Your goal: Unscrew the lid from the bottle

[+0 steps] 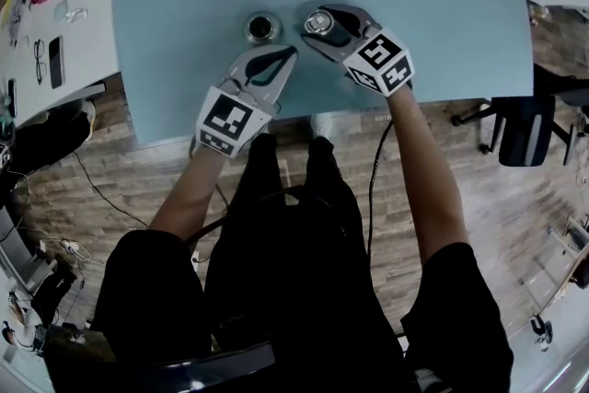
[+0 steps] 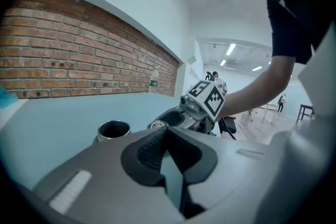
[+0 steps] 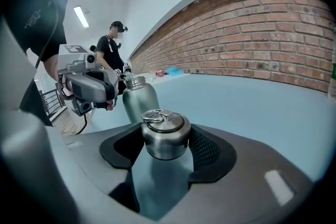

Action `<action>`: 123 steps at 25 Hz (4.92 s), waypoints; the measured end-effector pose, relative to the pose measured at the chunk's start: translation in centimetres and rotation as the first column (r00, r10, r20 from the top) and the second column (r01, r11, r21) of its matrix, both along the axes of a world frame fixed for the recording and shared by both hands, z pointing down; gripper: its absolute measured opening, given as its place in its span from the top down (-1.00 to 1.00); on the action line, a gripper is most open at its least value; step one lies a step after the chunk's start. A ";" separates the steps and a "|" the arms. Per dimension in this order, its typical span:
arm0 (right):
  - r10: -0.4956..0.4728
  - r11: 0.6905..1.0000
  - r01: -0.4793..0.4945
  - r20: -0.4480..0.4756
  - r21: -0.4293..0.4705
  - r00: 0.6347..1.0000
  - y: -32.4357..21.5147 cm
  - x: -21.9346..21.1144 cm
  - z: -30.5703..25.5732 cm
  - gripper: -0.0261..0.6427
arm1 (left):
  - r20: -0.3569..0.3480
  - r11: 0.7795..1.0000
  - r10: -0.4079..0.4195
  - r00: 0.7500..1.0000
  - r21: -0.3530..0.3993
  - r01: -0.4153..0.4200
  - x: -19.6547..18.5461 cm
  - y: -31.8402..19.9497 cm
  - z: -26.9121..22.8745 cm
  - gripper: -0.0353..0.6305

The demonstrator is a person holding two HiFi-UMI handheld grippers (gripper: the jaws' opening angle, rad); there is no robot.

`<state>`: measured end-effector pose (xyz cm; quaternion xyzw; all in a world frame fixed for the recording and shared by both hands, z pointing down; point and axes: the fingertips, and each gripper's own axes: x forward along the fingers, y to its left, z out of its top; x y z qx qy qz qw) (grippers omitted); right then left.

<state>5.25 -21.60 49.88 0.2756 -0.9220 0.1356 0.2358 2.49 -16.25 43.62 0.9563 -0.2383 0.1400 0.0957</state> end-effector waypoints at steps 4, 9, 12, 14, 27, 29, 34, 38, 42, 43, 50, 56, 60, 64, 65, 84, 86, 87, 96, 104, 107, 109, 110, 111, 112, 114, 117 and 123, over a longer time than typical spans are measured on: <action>0.004 1.000 -0.004 -0.013 -0.027 1.000 0.0 0.0 0.6 0.12 | 0.003 1.000 -0.005 1.000 -0.003 0.005 -0.1 0.0 0.1 0.90; 0.019 0.998 -0.022 -0.043 -0.055 0.999 -0.3 0.0 1.2 0.12 | 0.007 1.000 -0.007 1.000 -0.007 0.007 -0.1 0.1 0.2 0.90; 0.017 0.998 -0.022 -0.068 -0.065 0.998 -0.2 0.2 1.7 0.12 | 0.008 1.000 -0.008 1.000 -0.007 0.008 -0.1 0.1 0.3 0.90; 0.019 0.997 -0.025 -0.078 -0.071 0.997 -0.2 0.3 2.0 0.12 | 0.008 1.000 -0.010 1.000 -0.008 0.010 -0.1 0.0 0.3 0.90; -0.021 0.994 0.001 -0.191 -0.105 0.981 0.1 0.2 3.6 0.12 | 0.016 1.000 -0.024 1.000 -0.013 0.024 -0.4 0.2 0.4 0.90; -0.041 0.995 0.017 -0.236 -0.101 0.971 0.0 0.0 4.0 0.11 | 0.019 1.000 -0.025 1.000 -0.007 0.025 -0.4 0.0 0.2 0.90; -0.042 0.995 0.015 -0.276 -0.101 0.960 -0.2 -0.2 4.5 0.11 | 0.023 1.000 -0.031 0.999 -0.001 0.031 -0.9 0.1 -0.2 0.90; -0.036 0.993 0.005 -0.268 -0.116 0.963 -0.2 -0.1 4.4 0.11 | 0.027 0.999 -0.035 0.999 0.000 0.035 -1.2 0.3 -0.2 0.90; -0.030 0.994 0.000 -0.269 -0.111 0.963 -0.2 -0.1 4.5 0.11 | 0.031 0.999 -0.037 0.999 0.001 0.037 -1.3 0.3 -0.1 0.90; -0.029 0.994 0.000 -0.270 -0.109 0.962 -0.2 -0.1 4.6 0.11 | 0.033 0.999 -0.037 0.999 0.002 0.037 -1.4 0.4 -0.1 0.90; -0.025 0.994 -0.003 -0.254 -0.108 0.967 -0.3 0.0 4.3 0.06 | 0.032 0.999 -0.041 0.999 0.007 0.041 -1.4 0.3 -0.3 0.90; -0.001 0.994 -0.023 -0.218 -0.111 0.976 0.0 0.6 3.7 0.00 | 0.029 0.999 -0.048 0.998 -0.007 0.048 -1.5 0.4 0.0 0.89; 0.006 0.994 -0.027 -0.188 -0.105 0.982 0.2 0.6 2.9 0.00 | 0.015 0.999 -0.035 0.999 -0.042 0.035 -1.4 0.8 0.0 0.89; 0.020 0.995 -0.035 -0.149 -0.094 0.989 0.4 0.6 2.0 0.09 | 0.015 0.998 -0.042 0.999 -0.037 0.042 -1.3 0.9 -0.4 0.89; 0.024 0.995 -0.037 -0.137 -0.091 0.990 0.5 0.6 1.7 0.09 | 0.016 0.998 -0.048 0.999 -0.031 0.049 -1.4 0.9 -0.5 0.90; 0.193 0.979 -0.190 0.045 -0.069 0.980 1.9 1.0 -2.4 0.77 | -0.044 0.986 -0.163 0.986 -0.041 0.161 -2.5 0.7 -2.6 0.90; 0.190 0.980 -0.187 0.044 -0.068 0.981 2.1 0.7 -2.5 0.78 | -0.050 0.984 -0.178 0.983 -0.033 0.176 -2.8 0.4 -3.0 0.90; 0.190 0.980 -0.187 0.046 -0.067 0.981 2.2 0.6 -2.6 0.79 | -0.054 0.983 -0.183 0.982 -0.030 0.182 -2.9 0.2 -3.2 0.90; 0.198 0.980 -0.197 0.072 -0.017 0.978 2.4 -0.1 -4.8 0.89 | -0.075 0.975 -0.222 0.972 -0.010 0.222 -3.7 -0.4 -5.0 0.90; 0.204 0.977 -0.211 0.141 0.035 0.969 2.5 -1.0 -8.3 0.89 | -0.088 0.966 -0.256 0.963 0.020 0.258 -4.9 -0.7 -6.8 0.90; 0.189 0.978 -0.200 0.161 0.061 0.969 3.1 -1.6 -9.9 0.90 | -0.097 0.960 -0.272 0.957 0.037 0.277 -5.3 -0.9 -7.9 0.90; 0.183 0.976 -0.200 0.171 0.087 0.968 3.3 -1.8 -11.0 0.89 | -0.104 0.957 -0.279 0.955 0.053 0.285 -5.6 -1.1 -8.7 0.90; 0.184 0.974 -0.204 0.180 0.099 0.966 3.4 -1.8 -11.6 0.89 | -0.107 0.955 -0.282 0.953 0.060 0.289 -5.7 -1.1 -9.0 0.90; 0.186 0.972 -0.209 0.192 0.110 0.964 3.4 -1.9 -12.3 0.89 | -0.110 0.954 -0.285 0.952 0.066 0.293 -5.9 -1.1 -9.3 0.90; 0.188 0.969 -0.216 0.205 0.121 0.961 3.4 -1.9 -13.0 0.89 | -0.112 0.952 -0.288 0.951 0.071 0.296 -6.1 -1.2 -9.6 0.90; 0.189 0.965 -0.224 0.226 0.140 0.956 3.4 -2.0 -14.2 0.90 | -0.116 0.950 -0.293 0.949 0.079 0.303 -6.5 -1.3 -10.1 0.90; 0.184 0.960 -0.227 0.246 0.162 0.952 3.5 -2.1 -15.6 0.91 | -0.121 0.945 -0.301 0.946 0.092 0.312 -6.9 -1.2 -10.8 0.90; 0.190 0.948 -0.250 0.278 0.197 0.942 4.3 -2.2 -17.8 0.91 | -0.134 0.938 -0.307 0.942 0.123 0.323 -7.3 -1.2 -12.3 0.90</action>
